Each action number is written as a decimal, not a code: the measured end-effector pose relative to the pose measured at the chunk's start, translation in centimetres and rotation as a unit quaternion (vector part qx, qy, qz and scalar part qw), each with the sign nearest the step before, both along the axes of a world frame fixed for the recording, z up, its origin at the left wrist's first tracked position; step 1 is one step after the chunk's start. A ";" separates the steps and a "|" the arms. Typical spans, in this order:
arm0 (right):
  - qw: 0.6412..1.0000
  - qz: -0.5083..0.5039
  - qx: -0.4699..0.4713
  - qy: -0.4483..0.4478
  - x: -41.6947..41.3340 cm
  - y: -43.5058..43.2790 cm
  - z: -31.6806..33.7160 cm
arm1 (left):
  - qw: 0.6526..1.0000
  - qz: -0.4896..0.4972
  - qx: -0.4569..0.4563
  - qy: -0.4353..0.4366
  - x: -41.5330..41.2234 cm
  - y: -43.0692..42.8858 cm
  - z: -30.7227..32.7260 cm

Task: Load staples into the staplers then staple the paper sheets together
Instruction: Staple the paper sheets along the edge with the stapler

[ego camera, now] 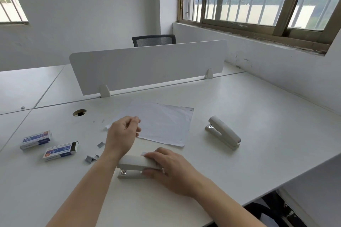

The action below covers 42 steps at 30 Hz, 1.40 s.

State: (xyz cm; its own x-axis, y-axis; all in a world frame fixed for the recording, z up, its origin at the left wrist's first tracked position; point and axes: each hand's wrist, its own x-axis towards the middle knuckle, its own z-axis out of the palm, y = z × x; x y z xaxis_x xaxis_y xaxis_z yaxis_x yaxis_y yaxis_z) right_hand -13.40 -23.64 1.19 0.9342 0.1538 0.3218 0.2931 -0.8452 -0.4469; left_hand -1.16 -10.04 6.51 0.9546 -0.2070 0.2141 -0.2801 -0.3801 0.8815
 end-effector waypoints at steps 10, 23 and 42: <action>0.903 -0.245 0.341 -0.085 -3.2 -9.3 1.3 | 0.981 -0.120 0.117 -0.098 -0.3 -3.0 -3.0; 0.895 -0.371 0.239 -0.055 -2.8 -12.3 -1.1 | 0.892 -0.226 0.311 -0.237 -1.6 -5.6 -7.1; 0.952 -0.294 0.082 0.027 -2.8 -11.6 -1.2 | 0.968 -0.155 0.117 -0.160 -2.4 -5.4 -5.9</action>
State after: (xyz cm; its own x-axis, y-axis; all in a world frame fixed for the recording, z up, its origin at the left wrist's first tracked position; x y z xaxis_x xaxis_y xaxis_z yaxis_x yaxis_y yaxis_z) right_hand -16.19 -35.27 0.04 0.8596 -0.4484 0.2450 -0.2362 -0.7739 -0.5876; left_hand -3.60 -15.42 0.64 0.7316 -0.5518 0.4003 -0.6568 -0.4130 0.6310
